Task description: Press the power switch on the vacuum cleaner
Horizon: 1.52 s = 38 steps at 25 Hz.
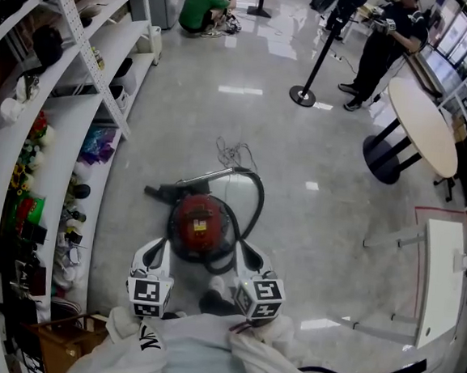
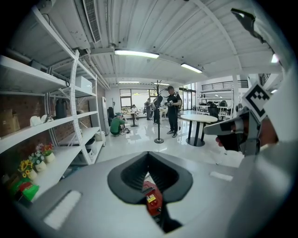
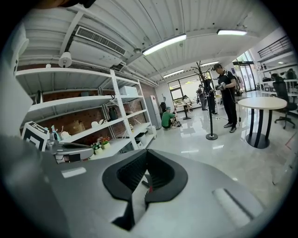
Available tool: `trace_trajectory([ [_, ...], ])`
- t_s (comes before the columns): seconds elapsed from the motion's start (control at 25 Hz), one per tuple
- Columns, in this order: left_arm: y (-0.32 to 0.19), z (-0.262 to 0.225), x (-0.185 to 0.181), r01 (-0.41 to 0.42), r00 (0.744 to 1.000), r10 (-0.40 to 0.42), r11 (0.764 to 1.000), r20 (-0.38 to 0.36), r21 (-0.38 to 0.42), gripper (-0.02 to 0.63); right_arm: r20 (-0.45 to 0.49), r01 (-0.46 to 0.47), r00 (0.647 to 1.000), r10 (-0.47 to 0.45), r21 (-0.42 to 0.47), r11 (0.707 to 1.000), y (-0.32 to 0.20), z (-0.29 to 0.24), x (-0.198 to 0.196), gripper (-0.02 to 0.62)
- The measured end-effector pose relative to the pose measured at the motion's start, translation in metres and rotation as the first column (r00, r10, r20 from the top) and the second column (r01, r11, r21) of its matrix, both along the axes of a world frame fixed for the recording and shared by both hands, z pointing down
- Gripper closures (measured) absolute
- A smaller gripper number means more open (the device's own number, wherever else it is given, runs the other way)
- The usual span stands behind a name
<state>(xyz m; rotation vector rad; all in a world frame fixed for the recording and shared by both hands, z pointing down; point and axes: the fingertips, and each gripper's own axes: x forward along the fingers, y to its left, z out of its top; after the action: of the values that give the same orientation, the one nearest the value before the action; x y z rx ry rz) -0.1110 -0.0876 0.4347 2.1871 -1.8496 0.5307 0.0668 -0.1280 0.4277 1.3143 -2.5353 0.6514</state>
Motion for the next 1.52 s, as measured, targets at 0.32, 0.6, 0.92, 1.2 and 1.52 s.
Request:
trace_trajectory([
  [0.32,-0.013,-0.003,0.010,0.025,1.000,-0.025,1.000,0.013,0.008,0.606,0.010,0.031,0.999,-0.031,-0.002,1.000,-0.018,0.006,0.008,0.594],
  [0.6,-0.016,-0.003,0.011,0.041,0.999,-0.041,0.999,0.020,0.010,0.606,0.020,0.041,0.999,-0.041,0.009,0.999,-0.029,0.006,0.010,0.594],
  [0.92,-0.020,-0.002,0.011,0.031,0.999,-0.031,1.000,0.031,0.005,0.606,0.029,0.032,0.999,-0.032,-0.001,0.999,-0.028,0.012,0.010,0.594],
  [1.2,-0.022,0.006,0.021,-0.006,1.000,0.007,1.000,0.022,-0.023,0.606,0.015,0.000,1.000,0.000,-0.025,1.000,-0.028,0.018,0.017,0.594],
  [1.52,-0.031,0.007,0.020,-0.038,0.999,0.038,0.999,0.009,-0.028,0.606,-0.005,-0.021,1.000,0.020,-0.039,0.999,-0.030,0.020,0.015,0.595],
])
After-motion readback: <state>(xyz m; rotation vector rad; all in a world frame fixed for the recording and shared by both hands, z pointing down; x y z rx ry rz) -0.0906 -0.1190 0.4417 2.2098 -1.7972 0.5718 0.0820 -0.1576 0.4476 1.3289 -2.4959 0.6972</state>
